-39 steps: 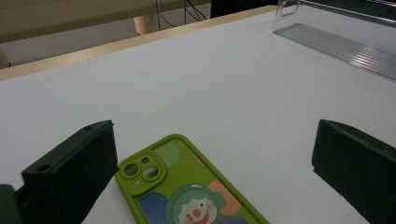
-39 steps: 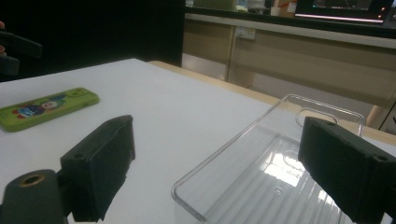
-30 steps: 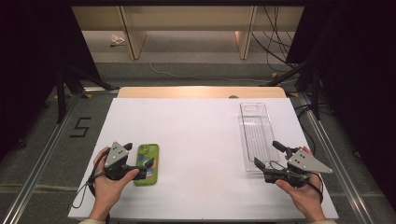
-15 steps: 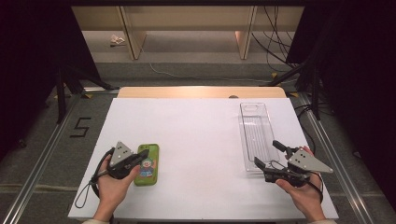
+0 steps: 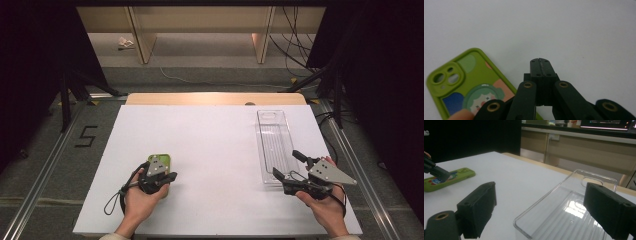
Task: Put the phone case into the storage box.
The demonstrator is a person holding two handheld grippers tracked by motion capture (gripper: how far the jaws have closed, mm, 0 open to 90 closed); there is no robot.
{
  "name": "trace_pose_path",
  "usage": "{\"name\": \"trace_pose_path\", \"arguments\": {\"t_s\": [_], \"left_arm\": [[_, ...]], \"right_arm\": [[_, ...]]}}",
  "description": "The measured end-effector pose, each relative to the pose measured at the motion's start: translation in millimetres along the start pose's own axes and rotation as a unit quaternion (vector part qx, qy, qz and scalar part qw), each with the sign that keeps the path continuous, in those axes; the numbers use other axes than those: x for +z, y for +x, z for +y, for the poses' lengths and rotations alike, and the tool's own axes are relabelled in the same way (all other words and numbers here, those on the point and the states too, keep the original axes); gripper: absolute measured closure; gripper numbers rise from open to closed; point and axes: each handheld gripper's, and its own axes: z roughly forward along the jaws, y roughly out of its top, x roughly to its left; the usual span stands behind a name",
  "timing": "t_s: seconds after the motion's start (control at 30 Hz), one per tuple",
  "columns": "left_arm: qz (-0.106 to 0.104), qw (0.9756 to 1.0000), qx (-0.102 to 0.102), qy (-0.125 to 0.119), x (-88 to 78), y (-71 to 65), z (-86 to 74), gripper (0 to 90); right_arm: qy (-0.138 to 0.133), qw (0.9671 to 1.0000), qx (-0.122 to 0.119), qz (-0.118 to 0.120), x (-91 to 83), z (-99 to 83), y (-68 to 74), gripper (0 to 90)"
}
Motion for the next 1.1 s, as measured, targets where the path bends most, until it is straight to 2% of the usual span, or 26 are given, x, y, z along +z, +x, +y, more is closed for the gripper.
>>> {"name": "trace_pose_path", "arguments": {"t_s": [0.23,0.37,0.43,0.73,1.1], "left_arm": [[-0.002,0.9992,-0.002,0.039,6.1,-1.2,-4.4,90.0],[-0.006,0.9976,0.0,0.068,9.0,-1.6,-6.8,90.0],[-0.007,0.9973,-0.001,0.073,9.5,-1.3,-9.0,90.0],[-0.017,0.9953,-0.023,0.093,0.0,7.6,-13.6,90.0],[0.002,0.9898,-0.045,0.135,-19.7,24.8,-23.0,90.0]], "right_arm": [[0.002,1.0,0.0,-0.002,-0.2,-0.1,-0.8,12.5],[0.002,1.0,0.001,-0.004,-0.5,0.2,-1.6,12.5],[0.001,1.0,0.001,-0.006,-0.3,0.3,-2.0,12.6],[0.001,1.0,0.002,-0.008,-1.9,0.9,-3.6,12.6],[0.003,0.9999,0.003,-0.011,-1.8,0.6,-4.0,12.7]]}}
